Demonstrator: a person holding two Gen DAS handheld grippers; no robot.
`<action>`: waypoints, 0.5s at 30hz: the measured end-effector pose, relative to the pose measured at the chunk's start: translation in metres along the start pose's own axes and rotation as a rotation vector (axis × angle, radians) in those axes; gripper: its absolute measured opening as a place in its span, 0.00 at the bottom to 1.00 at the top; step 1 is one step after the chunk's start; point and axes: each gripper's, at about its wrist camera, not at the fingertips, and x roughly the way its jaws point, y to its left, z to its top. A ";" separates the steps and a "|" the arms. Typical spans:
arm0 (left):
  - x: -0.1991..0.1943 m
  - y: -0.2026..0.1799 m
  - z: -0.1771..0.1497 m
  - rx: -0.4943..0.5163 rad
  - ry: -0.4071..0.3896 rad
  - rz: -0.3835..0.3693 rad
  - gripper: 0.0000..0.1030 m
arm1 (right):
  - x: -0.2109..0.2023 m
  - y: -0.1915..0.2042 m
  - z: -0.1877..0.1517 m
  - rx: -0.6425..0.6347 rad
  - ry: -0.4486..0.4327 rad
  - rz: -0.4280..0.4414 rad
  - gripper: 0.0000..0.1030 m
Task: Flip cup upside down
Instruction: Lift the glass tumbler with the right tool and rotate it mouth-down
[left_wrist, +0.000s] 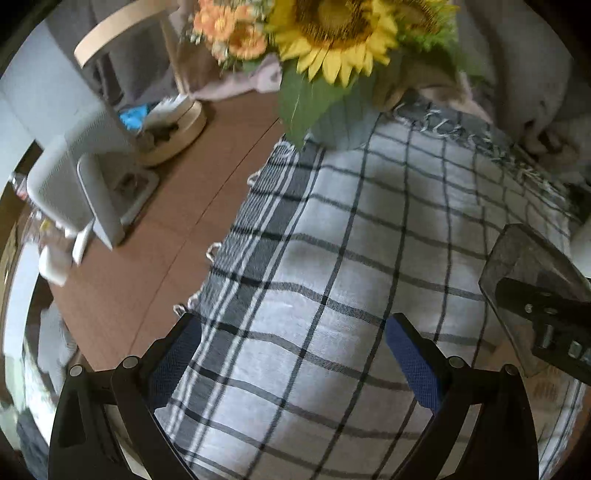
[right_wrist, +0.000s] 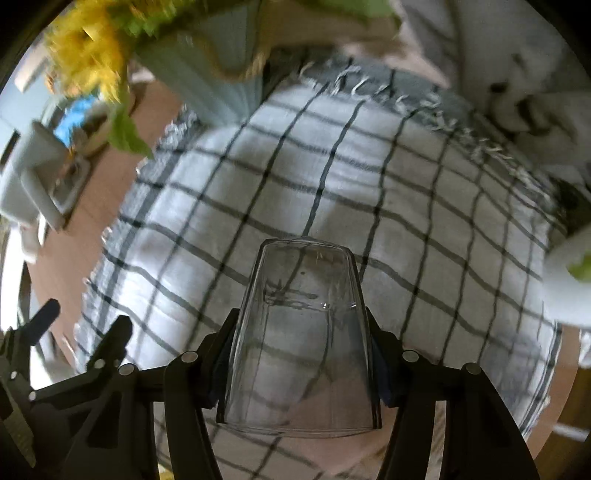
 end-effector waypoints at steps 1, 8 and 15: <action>-0.003 0.003 -0.001 0.014 -0.010 -0.006 0.99 | 0.004 0.004 0.002 0.015 -0.018 -0.003 0.58; -0.015 0.015 -0.019 0.119 -0.028 -0.064 0.99 | -0.011 0.031 -0.035 0.131 -0.116 -0.040 0.58; 0.000 0.020 -0.050 0.209 0.021 -0.093 0.99 | -0.001 0.050 -0.089 0.232 -0.128 -0.071 0.58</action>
